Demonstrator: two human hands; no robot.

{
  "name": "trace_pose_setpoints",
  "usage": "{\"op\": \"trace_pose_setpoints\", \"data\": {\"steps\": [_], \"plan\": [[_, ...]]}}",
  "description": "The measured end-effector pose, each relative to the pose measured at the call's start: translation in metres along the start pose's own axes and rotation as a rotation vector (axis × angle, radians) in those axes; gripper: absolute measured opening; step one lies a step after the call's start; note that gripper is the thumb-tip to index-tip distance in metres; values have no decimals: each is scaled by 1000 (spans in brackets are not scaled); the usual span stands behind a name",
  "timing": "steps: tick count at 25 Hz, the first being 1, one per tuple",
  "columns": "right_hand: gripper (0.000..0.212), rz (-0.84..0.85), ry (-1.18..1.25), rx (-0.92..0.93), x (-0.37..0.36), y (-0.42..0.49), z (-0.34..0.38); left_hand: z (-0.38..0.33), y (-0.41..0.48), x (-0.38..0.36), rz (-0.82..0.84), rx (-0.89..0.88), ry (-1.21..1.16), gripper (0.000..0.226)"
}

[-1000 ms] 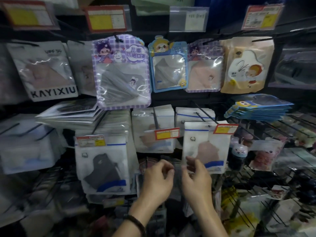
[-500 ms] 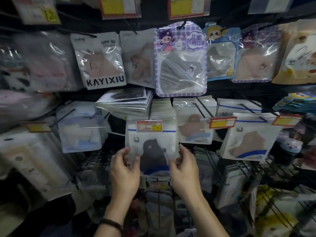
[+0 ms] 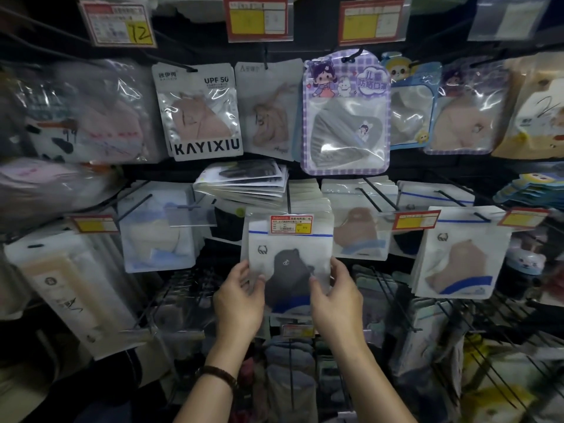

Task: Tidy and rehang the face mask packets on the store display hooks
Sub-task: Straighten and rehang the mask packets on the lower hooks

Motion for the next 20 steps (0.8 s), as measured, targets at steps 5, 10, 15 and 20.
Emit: {"op": "trace_pose_setpoints", "data": {"steps": [5, 10, 15, 20], "plan": [[27, -191, 6, -3, 6, 5, 4, -9, 2, 12, -72, -39, 49, 38], [8, -252, 62, -11, 10, 2, 5, -8, 2, 19, -68, -15, -69, 19], [6, -278, 289, 15, 10, -17, 8, 6, -1, 18, 16, 41, -367, 9], [8, -270, 460, 28, 16, -27, 12, 10, -13, 23, 72, 61, -571, 17]]}}
Point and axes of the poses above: each hand's wrist, its own y-axis towards the middle knuckle, its own x-axis out of the back of the hand, z = x × y, the point moved 4 cm from there along y, towards the middle knuckle, and after that the axes turned 2 degrees about -z, right-handed, at the moved point
